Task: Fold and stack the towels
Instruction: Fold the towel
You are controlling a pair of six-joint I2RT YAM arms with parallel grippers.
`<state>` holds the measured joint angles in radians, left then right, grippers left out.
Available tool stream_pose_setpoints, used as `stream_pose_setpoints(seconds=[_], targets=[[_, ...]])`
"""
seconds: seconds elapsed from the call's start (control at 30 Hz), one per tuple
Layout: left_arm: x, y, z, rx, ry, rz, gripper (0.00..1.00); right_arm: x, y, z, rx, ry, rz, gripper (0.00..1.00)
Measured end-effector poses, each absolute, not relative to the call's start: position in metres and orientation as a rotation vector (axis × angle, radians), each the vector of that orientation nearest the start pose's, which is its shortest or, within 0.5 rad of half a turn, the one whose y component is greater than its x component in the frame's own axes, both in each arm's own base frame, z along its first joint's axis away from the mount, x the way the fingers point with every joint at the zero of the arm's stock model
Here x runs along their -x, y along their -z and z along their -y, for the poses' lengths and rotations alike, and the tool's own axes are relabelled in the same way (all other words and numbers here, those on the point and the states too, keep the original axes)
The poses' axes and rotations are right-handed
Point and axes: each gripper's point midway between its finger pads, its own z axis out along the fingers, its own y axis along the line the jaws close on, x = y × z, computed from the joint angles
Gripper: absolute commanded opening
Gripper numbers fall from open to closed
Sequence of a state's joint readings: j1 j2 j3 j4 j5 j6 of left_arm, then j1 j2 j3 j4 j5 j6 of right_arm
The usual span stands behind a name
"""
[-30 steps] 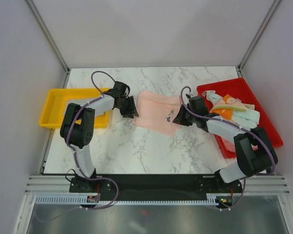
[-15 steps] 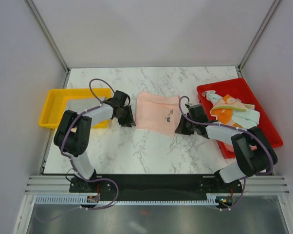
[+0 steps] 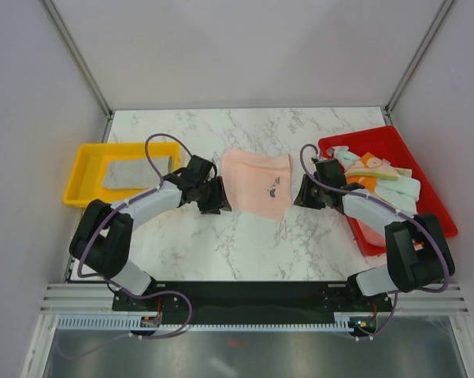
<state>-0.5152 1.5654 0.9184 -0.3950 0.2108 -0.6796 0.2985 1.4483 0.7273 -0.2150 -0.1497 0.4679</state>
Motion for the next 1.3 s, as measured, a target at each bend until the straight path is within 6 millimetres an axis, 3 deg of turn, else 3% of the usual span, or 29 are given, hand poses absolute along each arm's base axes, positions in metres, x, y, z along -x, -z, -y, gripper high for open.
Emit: stream_pose_setpoints(seconds=[0.17, 0.3, 0.43, 0.57, 0.93, 1.3], targets=[[-0.3, -0.073, 0.228, 0.164, 0.653, -2.666, 0.54, -0.327, -0.07, -0.148, -0.134, -0.52, -2.485, 0.41], [-0.31, -0.059, 0.226, 0.187, 0.608, -2.683, 0.53, -0.342, -0.069, -0.154, -0.132, -0.529, -2.488, 0.41], [-0.307, -0.037, 0.223, 0.201, 0.566, -2.742, 0.53, -0.338, -0.057, -0.153, -0.159, -0.522, -2.525, 0.45], [-0.307, -0.028, 0.222, 0.208, 0.545, -2.761, 0.54, -0.329, -0.047, -0.153, -0.21, -0.528, -2.55, 0.46], [-0.313, -0.024, 0.223, 0.229, 0.535, -2.741, 0.55, -0.317, -0.022, -0.158, -0.329, -0.492, -2.586, 0.47], [-0.318, -0.024, 0.219, 0.253, 0.506, -2.721, 0.49, -0.323, -0.021, -0.158, -0.411, -0.502, -2.542, 0.37]])
